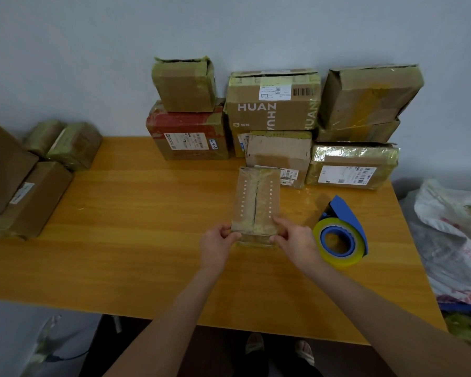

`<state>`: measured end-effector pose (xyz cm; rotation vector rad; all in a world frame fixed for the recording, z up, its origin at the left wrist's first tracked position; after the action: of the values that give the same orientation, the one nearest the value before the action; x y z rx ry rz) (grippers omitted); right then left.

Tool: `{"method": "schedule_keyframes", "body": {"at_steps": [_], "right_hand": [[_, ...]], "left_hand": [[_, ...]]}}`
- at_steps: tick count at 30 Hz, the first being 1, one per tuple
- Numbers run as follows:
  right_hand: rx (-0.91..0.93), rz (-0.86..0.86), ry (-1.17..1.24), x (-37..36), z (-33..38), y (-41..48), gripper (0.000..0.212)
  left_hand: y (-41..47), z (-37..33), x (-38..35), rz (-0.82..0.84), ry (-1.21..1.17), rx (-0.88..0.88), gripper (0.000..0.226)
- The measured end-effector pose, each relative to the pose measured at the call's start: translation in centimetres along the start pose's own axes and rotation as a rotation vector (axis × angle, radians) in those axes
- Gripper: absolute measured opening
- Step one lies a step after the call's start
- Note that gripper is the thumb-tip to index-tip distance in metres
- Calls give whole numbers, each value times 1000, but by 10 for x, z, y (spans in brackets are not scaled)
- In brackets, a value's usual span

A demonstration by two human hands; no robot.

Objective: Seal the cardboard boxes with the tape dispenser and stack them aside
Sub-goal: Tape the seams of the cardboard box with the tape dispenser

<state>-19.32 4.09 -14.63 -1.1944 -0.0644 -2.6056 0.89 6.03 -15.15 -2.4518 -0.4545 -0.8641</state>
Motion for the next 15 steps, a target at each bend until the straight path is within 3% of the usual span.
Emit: {"method": "schedule_keyframes", "body": {"at_steps": [3,9,15], "right_hand": [[60,60,-220,2,7,3,52],[63,203,-368,-5,15,18,69],[98,284,-196,-7,7,25,61]], "left_hand": [[1,-5,-1,-10,117,-52,30],[7,-25,-18,95,286,-175,87],[19,-19,-11,166,233,-241,85]]}}
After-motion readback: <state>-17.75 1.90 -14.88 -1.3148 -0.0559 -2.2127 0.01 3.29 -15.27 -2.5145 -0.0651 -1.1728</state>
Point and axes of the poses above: each hand's wrist, its own y-axis towards the middle knuckle, its own x-axis out of the back of the hand, z = x × y, the point moved 5 cm from there along y, towards the middle knuckle, and after that the axes turned 12 degrees about x, right-handed, at the moved point
